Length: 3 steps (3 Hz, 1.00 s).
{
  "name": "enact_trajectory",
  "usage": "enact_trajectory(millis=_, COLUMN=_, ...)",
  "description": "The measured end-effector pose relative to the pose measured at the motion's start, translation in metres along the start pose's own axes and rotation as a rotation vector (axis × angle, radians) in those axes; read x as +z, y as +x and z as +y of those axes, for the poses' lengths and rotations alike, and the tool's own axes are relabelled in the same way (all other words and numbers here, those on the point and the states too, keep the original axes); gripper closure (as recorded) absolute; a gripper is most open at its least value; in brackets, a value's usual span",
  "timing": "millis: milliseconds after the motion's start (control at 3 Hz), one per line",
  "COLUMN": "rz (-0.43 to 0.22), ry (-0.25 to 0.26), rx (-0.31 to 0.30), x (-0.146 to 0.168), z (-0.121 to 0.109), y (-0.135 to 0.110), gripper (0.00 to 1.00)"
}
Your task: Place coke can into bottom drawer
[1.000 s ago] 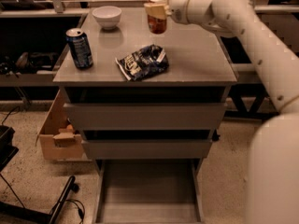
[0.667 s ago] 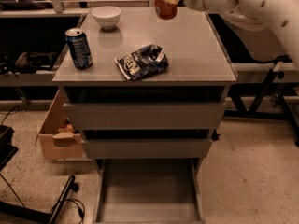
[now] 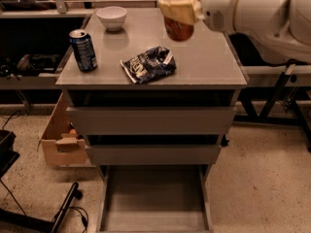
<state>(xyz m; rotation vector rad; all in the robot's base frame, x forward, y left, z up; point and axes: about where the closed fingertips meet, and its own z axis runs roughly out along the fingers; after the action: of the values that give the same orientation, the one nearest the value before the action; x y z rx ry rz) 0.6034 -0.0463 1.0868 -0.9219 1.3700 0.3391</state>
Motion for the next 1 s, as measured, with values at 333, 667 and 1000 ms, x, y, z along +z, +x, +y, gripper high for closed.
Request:
enact_trajectory(millis=333, rz=0.169, ry=0.002, rx=0.077, x=-0.064, z=0.047, y=0.091, gripper=1.0)
enact_trajectory(millis=667, rz=0.245, ry=-0.013, rx=0.177, x=-0.081, z=0.075, y=0.184, gripper=1.0)
enact_trajectory(millis=1000, rz=0.208, ry=0.026, rx=0.27, x=-0.089, z=0.088, y=0.259, gripper=1.0)
